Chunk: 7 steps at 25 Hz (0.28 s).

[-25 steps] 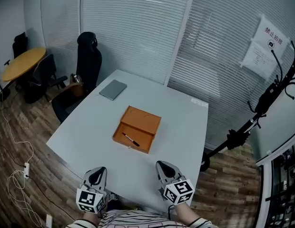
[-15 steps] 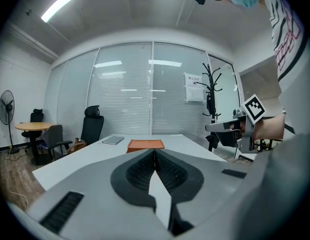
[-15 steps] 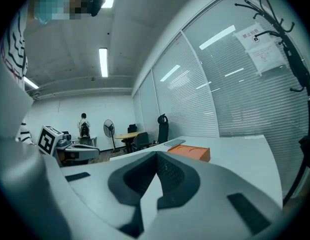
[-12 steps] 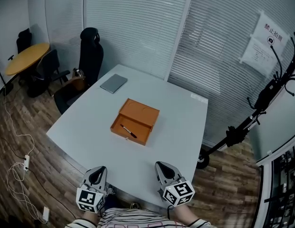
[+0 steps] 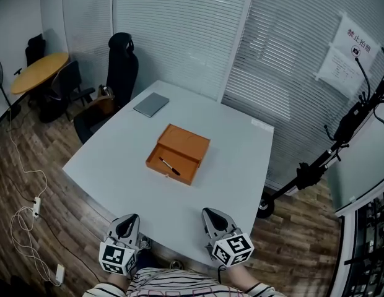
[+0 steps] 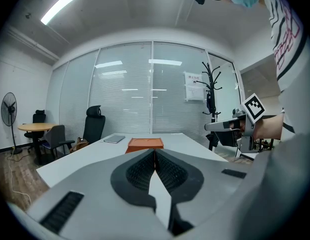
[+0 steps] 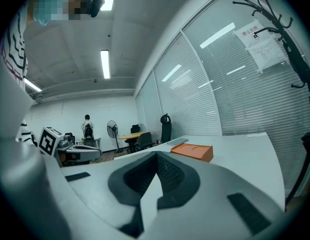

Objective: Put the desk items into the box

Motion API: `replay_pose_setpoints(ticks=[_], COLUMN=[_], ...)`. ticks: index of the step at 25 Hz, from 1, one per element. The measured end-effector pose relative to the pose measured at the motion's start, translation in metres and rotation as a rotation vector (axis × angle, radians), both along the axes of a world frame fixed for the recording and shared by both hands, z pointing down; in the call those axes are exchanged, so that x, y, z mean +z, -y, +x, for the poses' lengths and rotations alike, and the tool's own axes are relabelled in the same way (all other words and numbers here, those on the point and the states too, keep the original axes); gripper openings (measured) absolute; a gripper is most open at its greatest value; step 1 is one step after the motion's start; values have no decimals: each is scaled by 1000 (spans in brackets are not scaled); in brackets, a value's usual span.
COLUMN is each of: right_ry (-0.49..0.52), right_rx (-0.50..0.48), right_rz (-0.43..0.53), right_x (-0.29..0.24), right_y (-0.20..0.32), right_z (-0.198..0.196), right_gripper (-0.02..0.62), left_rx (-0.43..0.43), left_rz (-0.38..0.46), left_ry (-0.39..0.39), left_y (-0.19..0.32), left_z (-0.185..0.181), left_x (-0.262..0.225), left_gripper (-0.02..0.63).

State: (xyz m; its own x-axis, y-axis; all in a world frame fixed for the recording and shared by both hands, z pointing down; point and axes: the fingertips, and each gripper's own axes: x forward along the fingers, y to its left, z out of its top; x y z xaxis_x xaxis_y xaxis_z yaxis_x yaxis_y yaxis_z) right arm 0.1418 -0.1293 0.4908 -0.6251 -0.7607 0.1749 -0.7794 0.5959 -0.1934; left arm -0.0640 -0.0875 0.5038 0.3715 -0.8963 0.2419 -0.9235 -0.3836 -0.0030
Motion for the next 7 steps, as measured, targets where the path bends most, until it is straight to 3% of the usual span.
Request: replay_pose_setpoints(ticks=[7], right_ry=[-4], right_rx=[-1], right_rz=[-5], right_x=[0], right_y=[2], right_z=[-2], right_gripper=[25], left_rx=[13], left_rz=[-3], left_ry=[-2], left_y=[1], left_z=[0], left_x=[-1], left_gripper=[21])
